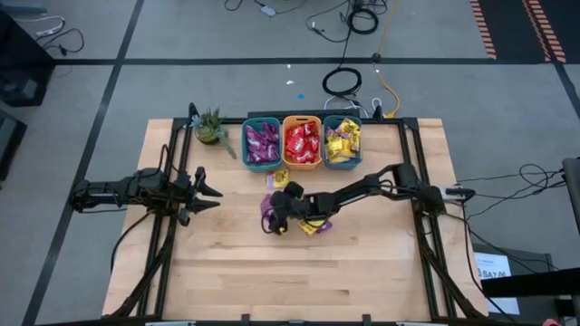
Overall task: Sort candy
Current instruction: Put the violet candy into the blue bin
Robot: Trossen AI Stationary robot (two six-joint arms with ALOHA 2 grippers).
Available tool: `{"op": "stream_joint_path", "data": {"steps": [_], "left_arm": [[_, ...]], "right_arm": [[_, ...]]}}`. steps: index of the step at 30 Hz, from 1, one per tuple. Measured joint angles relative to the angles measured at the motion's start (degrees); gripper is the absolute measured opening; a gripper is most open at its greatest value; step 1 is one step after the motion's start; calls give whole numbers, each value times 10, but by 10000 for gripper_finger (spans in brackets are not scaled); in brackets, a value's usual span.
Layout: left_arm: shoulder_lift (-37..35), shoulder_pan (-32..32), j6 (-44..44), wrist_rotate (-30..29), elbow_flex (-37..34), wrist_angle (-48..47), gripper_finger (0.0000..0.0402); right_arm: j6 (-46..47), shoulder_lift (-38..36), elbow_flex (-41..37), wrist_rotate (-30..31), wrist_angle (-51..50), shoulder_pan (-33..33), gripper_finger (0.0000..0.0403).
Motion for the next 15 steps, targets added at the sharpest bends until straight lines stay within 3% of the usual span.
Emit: {"op": "stream_joint_path", "data": {"steps": [4, 7, 15], "left_arm": [[0, 0, 0, 0, 0, 0, 142], [0, 0, 0, 0, 0, 0, 142], [0, 0, 0, 0, 0, 0, 142]], "right_arm": [[-22, 34, 3, 21, 29, 12, 334], [-25, 41, 3, 25, 59, 17, 285], [-106, -21, -8, 20, 70, 17, 46]]}}
